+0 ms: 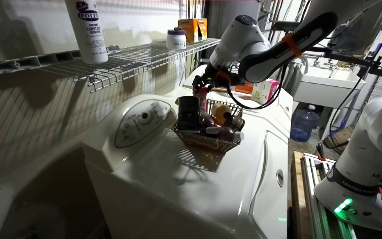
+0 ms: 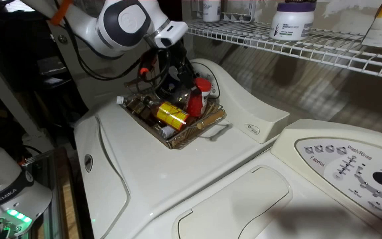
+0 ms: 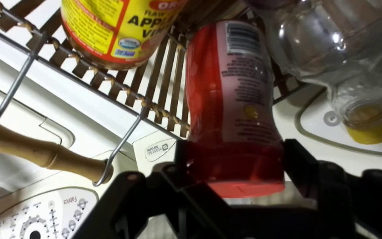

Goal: Remove the orange container from the bottom white rack to the basket on the left washing machine

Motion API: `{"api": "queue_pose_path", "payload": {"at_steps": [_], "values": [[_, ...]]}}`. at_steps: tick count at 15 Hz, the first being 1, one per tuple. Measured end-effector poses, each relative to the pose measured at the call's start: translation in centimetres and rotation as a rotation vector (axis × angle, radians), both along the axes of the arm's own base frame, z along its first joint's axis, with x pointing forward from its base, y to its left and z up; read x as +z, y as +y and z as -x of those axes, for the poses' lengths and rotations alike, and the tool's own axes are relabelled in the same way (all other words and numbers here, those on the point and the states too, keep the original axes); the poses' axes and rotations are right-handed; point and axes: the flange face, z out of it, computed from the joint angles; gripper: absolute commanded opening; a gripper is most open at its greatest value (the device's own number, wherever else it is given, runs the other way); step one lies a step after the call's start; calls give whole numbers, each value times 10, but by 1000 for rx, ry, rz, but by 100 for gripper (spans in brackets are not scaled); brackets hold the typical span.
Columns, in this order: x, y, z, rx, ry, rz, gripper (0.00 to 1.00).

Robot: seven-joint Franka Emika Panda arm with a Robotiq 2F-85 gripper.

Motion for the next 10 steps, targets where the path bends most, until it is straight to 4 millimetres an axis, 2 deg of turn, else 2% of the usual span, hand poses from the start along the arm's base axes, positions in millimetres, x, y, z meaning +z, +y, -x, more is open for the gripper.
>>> {"api": "queue_pose_path", "payload": {"at_steps": [1,2,3,6,10], "values": [[-4,-2,-1,-5,9,-15,79],[-8,-3,-2,-8,17,-28,94],[-11,-4,-2,-9,25,-38,99],[-12,-5,-3,-7,29,-49,100],[1,-5,-2,-9,19,-39,100]]}}
